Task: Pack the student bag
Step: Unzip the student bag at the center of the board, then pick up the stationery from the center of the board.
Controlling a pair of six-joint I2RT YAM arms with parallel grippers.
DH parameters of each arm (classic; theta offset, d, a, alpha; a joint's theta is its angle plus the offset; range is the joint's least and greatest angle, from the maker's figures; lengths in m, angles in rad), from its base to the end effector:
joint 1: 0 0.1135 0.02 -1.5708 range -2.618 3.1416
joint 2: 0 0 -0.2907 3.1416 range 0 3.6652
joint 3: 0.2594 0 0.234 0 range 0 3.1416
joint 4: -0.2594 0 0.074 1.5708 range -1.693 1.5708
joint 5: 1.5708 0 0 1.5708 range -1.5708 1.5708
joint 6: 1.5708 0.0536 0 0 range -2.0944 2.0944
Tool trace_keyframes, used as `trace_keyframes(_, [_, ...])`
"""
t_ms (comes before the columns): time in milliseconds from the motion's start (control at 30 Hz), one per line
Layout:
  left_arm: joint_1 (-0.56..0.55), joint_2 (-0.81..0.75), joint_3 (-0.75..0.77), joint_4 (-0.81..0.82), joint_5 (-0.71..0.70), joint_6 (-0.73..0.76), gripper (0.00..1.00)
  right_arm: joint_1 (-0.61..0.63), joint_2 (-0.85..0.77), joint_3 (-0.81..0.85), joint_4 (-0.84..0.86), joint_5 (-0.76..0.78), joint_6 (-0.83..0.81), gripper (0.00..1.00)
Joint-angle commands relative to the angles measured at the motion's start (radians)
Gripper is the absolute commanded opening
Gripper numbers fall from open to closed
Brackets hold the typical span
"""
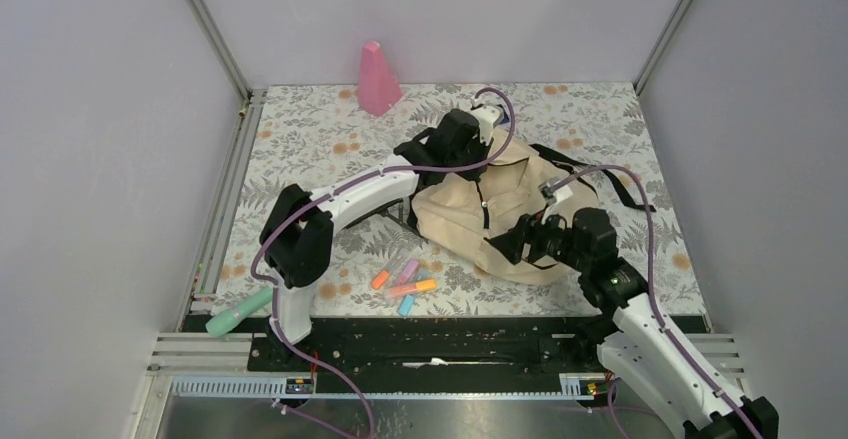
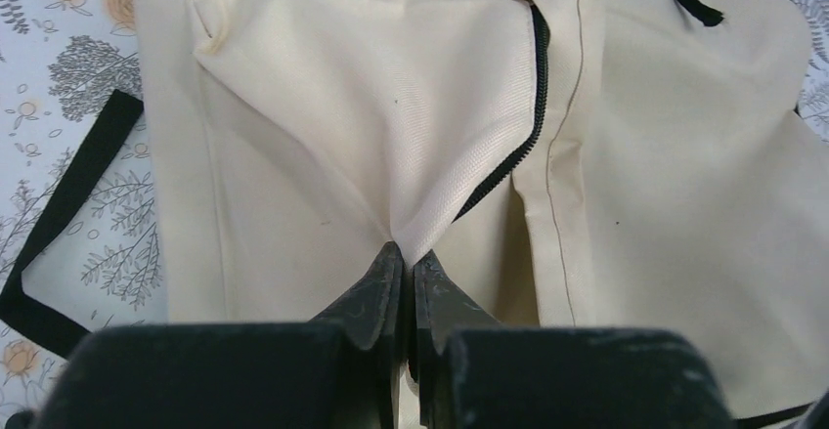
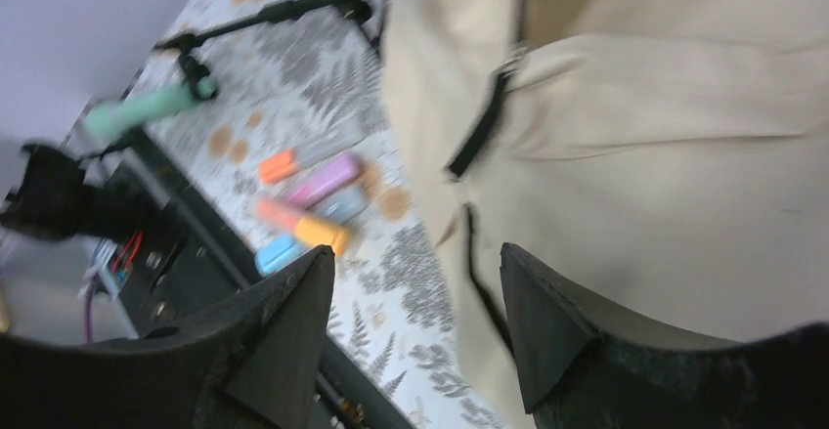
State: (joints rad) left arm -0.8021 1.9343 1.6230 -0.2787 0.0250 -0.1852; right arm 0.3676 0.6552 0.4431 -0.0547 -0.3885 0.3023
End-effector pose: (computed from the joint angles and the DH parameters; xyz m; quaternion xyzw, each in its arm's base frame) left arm 0.3210 -0.3338 0.3021 0.2734 0.8387 -0.2329 0.4095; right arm 0.1257 0.0701 0.2691 -0.1425 0.7757 0.3406 0.5118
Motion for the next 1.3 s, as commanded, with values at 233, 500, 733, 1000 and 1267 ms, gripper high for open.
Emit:
trace_keyframes(233, [0.036, -0.014, 0.012, 0.072, 0.111, 0.005, 0.0, 0.399, 0.107, -0.062, 0.273, -0.031, -0.058, 0.7])
trace_keyframes(500, [0.04, -0.015, 0.021, 0.062, 0.145, 0.021, 0.0, 0.556, 0.402, 0.016, 0.349, -0.01, -0.424, 0.7])
trace_keyframes(733, [0.04, -0.016, 0.032, 0.053, 0.147, 0.023, 0.0, 0.609, 0.656, 0.086, 0.419, 0.032, -0.567, 0.7])
trace_keyframes(1000, [0.04, -0.016, 0.03, 0.05, 0.137, 0.028, 0.0, 0.636, 0.767, 0.115, 0.496, 0.045, -0.637, 0.72])
trace_keyframes(1267, [0.04, -0.02, 0.032, 0.039, 0.102, 0.036, 0.0, 0.656, 0.859, 0.177, 0.459, 0.037, -0.667, 0.65])
